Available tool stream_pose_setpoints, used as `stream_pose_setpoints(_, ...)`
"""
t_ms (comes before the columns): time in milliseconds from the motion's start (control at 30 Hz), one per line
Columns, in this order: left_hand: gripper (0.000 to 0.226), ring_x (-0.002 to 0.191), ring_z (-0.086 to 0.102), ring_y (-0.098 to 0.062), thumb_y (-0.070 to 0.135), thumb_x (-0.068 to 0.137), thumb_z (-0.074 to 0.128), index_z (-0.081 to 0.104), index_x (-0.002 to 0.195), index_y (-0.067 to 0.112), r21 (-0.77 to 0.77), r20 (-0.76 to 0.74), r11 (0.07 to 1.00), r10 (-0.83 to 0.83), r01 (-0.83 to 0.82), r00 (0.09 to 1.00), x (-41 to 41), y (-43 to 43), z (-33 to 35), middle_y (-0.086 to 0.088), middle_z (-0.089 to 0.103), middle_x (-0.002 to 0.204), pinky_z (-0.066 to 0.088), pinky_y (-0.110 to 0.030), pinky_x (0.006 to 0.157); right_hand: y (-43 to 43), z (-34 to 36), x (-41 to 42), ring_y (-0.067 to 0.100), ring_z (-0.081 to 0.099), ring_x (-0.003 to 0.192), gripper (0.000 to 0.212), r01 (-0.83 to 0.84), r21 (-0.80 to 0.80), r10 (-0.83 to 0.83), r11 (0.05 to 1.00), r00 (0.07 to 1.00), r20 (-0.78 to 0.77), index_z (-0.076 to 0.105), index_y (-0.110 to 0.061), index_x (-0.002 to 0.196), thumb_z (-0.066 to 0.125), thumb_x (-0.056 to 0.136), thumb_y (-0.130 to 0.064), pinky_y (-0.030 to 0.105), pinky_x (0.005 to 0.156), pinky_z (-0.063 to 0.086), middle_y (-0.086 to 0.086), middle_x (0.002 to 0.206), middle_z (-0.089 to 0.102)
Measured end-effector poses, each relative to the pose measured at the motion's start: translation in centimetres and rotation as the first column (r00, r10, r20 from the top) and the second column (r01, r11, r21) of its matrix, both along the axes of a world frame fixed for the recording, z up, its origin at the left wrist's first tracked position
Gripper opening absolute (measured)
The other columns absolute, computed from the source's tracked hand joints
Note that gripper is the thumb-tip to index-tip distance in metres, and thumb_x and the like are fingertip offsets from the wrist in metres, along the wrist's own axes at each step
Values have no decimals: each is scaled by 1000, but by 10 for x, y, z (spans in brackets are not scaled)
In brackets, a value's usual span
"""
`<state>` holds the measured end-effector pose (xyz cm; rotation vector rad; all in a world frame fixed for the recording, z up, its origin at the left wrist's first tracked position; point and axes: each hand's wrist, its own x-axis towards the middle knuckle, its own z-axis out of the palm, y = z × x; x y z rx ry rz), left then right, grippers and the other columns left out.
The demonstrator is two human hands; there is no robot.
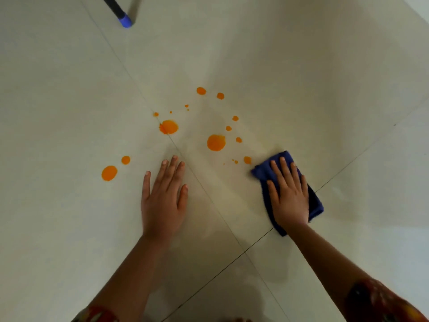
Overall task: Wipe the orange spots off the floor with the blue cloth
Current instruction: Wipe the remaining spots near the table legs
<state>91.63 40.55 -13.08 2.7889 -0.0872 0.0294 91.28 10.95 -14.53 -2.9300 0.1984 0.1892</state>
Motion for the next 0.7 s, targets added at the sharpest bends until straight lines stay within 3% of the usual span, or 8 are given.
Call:
stream_pose_setpoints(133, 50, 145, 20, -11, 27, 97, 38, 38, 146, 19, 34, 1, 999, 13, -13, 1000, -16, 8, -9, 5, 29, 155, 9, -40, 119, 23, -4, 50, 19, -2, 150, 55, 371, 24, -371, 928, 929, -8, 10, -32, 155, 21, 103, -45, 43, 121, 0, -5, 164, 3)
stream_pose_setpoints(200, 50, 145, 21, -11, 27, 97, 38, 37, 146, 19, 47, 14, 999, 9, -10, 1000, -19, 6, -11, 5, 29, 155, 8, -40, 119, 49, -3, 66, 21, -2, 150, 56, 290, 28, -290, 956, 957, -5, 10, -29, 155, 21, 102, -45, 42, 121, -1, -3, 164, 3)
stream_pose_setpoints(267, 50, 145, 21, -11, 27, 97, 38, 37, 146, 19, 37, 11, 998, 43, -43, 999, -19, 6, -12, 5, 29, 155, 7, -40, 119, 68, -2, 49, 19, -3, 150, 57, 2, 35, -2, 999, 1000, 11, 11, -29, 155, 18, 102, -47, 39, 121, -2, -5, 163, 1)
stream_pose_setpoints(333, 50, 145, 21, -11, 28, 97, 36, 38, 146, 19, 17, 14, 995, 95, -96, 995, -20, 9, -13, 5, 30, 155, 8, -40, 119, 67, 0, 5, 14, -9, 149, 57, -202, 37, 203, 979, 979, -25, 7, -34, 155, 14, 101, -51, 36, 121, -5, -11, 161, -4)
stream_pose_setpoints(433, 50, 144, 22, -11, 29, 97, 34, 38, 146, 19, 24, 11, 996, 82, -83, 997, -19, 8, -15, 5, 31, 154, 8, -39, 119, 32, -1, -18, 13, -8, 150, 57, -63, 5, 63, 998, 998, -29, 7, -36, 154, 12, 100, -53, 39, 122, -1, -11, 162, -1)
stream_pose_setpoints(567, 53, 146, 16, -11, 33, 97, 32, 34, 148, 19, 59, -15, 998, 27, -27, 1000, -17, 7, -15, 5, 27, 156, 6, -38, 120, 39, -4, 41, 19, -7, 150, 57, 253, -5, -253, 967, 967, -11, 7, -30, 155, 15, 102, -48, 45, 122, 0, -3, 164, 0)
stream_pose_setpoints(633, 54, 147, 14, -11, 35, 97, 32, 30, 149, 20, 64, -28, 998, 15, -13, 1000, -16, 8, -15, 5, 24, 157, 6, -39, 120, 66, -3, 57, 21, -6, 150, 57, 203, 24, -203, 979, 979, -7, 7, -28, 155, 18, 103, -46, 44, 121, -1, -3, 164, 0)
stream_pose_setpoints(700, 54, 147, 13, -12, 35, 97, 32, 29, 149, 22, 54, -48, 998, 22, -19, 999, -17, 8, -15, 4, 23, 158, 7, -40, 120, 83, -2, 35, 19, -6, 150, 56, -38, 18, 38, 999, 999, 4, 7, -30, 155, 18, 102, -46, 41, 121, -2, -6, 163, 0)
